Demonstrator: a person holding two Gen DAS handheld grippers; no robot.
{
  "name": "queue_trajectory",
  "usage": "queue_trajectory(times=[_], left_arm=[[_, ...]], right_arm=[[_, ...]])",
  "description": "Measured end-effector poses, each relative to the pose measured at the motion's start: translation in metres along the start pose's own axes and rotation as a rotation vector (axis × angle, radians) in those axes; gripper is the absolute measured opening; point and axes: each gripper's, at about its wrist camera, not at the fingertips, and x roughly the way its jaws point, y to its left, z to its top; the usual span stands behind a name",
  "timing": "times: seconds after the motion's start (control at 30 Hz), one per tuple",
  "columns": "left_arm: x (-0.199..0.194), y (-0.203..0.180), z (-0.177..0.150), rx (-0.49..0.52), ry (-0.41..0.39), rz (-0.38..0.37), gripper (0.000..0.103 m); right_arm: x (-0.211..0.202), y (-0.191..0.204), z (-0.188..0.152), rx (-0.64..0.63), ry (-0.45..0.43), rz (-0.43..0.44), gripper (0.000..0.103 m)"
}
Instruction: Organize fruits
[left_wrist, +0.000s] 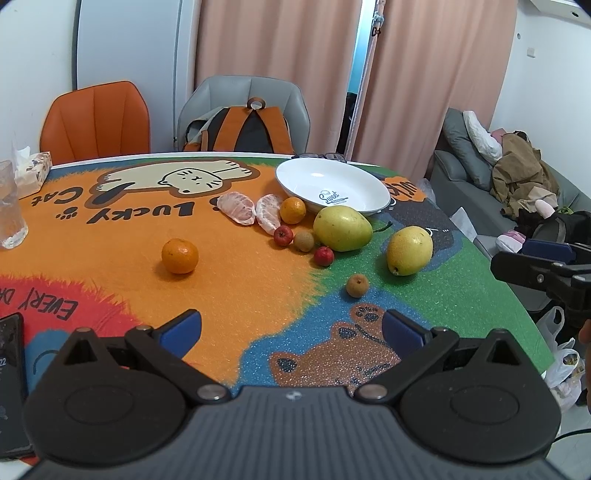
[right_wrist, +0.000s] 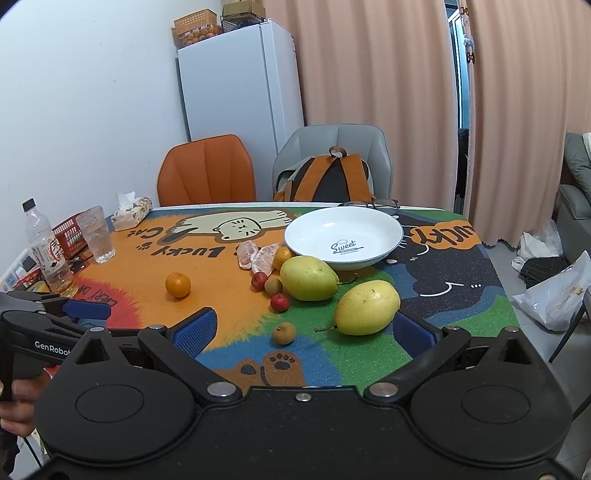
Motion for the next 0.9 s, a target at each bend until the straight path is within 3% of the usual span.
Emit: queue_trajectory(times=[0.5, 0.9], left_arm=[[0.003, 0.006, 0.0, -0.012, -0.005, 0.001, 0.103], [0.031, -0.002, 0.002, -0.012, -0.015, -0.034, 0.103]], right_arm=[[0.007, -0.003, -0.004, 0.009, 0.006, -0.005, 0.103], [0.03, -0.034, -0.012, 0.119, -0.015, -0.012, 0.103]])
